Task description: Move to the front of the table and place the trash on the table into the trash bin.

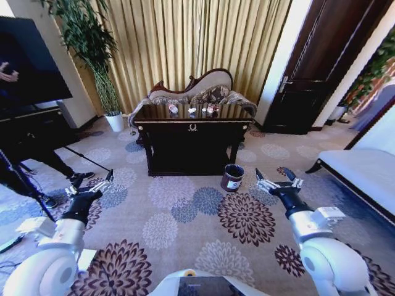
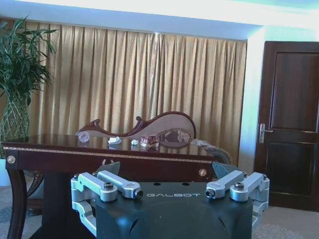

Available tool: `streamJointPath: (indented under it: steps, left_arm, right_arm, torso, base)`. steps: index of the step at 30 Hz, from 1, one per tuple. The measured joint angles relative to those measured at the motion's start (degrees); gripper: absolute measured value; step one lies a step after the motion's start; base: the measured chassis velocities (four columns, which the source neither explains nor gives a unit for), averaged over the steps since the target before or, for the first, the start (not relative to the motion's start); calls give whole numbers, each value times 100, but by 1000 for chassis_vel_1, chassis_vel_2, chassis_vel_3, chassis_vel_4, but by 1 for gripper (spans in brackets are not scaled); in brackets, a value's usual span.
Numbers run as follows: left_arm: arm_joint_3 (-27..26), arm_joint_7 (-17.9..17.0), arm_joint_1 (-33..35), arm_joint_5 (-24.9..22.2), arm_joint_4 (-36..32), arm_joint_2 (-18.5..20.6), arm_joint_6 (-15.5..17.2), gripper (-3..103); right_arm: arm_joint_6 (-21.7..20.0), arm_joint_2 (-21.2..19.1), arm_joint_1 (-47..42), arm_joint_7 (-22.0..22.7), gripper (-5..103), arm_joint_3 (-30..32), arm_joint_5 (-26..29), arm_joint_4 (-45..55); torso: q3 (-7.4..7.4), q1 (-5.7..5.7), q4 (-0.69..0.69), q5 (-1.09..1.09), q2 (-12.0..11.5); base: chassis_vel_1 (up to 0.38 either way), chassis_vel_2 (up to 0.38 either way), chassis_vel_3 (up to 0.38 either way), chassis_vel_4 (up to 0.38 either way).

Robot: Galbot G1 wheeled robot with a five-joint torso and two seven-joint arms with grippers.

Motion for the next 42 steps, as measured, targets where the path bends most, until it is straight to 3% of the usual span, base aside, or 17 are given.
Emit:
streamJointPath:
  steps: [6,15,24,42]
  left_arm:
    - [-673,75,-142,-460,3,559,3,100]
    - [-686,119,25,-30,1,222,-15,100]
    - [-476,178,22,243,1,152,-23,100]
    - [-296,203,103,283,1,8,-95,100]
  right_arm:
    - [-1,-97,10,-1,100,84,78,0]
    - [-16,-142,-2,-2,100,201,84,-5]
    - [-208,-254,-42,2,100,202,335,-4]
    - [-297,-405,87,15,100,190,470,0]
  torso:
    - [0,0,-1,1,0]
    - [0,0,0,0,0]
    - [0,0,-1,0,0]
    - [0,0,0,1,0]
  base:
    - [0,0,0,0]
    - [0,0,0,0]
    - [0,0,0,0]
    - [0,0,0,0]
